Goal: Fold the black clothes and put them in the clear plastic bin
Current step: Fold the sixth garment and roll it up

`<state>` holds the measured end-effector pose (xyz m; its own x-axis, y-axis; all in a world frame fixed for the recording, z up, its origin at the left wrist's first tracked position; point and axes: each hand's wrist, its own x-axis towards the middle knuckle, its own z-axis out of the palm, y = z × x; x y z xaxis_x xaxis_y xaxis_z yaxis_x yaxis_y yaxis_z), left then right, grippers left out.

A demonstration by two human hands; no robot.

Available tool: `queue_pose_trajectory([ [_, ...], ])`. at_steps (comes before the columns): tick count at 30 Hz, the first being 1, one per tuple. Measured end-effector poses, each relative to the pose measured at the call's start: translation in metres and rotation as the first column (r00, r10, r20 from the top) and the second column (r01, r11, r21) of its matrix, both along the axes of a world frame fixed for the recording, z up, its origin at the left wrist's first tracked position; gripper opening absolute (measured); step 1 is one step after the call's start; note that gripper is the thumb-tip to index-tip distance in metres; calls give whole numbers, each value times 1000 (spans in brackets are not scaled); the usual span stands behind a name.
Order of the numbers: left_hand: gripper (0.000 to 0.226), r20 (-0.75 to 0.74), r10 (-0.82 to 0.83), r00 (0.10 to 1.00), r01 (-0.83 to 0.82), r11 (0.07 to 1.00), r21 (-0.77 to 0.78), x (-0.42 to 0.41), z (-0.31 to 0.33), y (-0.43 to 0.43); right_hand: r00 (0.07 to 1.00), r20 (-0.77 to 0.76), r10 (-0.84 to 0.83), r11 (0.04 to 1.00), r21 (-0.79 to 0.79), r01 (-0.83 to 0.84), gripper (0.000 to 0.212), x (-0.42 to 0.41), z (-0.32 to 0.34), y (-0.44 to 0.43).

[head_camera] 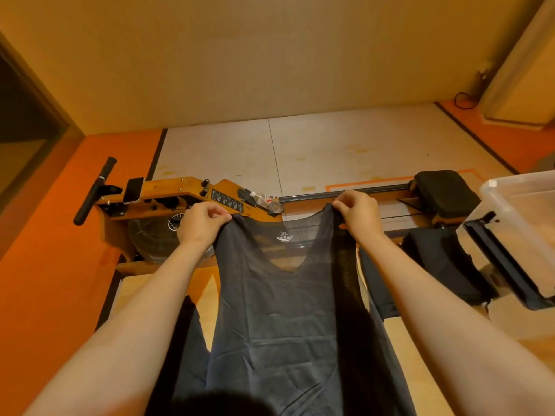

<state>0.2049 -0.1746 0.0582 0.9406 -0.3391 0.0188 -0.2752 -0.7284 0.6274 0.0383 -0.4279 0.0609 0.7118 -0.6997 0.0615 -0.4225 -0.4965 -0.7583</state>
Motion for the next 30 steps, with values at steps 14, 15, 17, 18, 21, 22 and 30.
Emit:
queue_pose_trajectory([
  [14,3,-59,-20,998,13,993,-120,11,-30,4,986,-165,-33,994,-106,16,13,16,-29,-9],
  [15,4,-65,-18,998,11,994,-112,8,-34,4,983,-181,-33,994,-112,12,13,14,-34,-10],
  [17,5,-82,-9,997,1,995,-102,4,-38,5,984,-178,-11,998,-68,-1,11,13,-40,-10],
  [18,5,-91,-1,996,-8,995,-100,2,-40,4,988,-153,2,999,-32,-7,10,14,-43,-11],
  [21,11,-175,-9,984,-19,988,-156,1,-40,0,994,-106,15,1000,-1,-15,16,18,-45,-14],
  [22,20,-211,-30,977,-8,985,-175,0,-41,-1,994,-108,28,999,-12,-29,24,18,-46,-13],
  [30,63,-129,-248,960,251,968,13,-100,-75,7,970,-188,156,980,-96,-176,40,-50,-75,56],
])
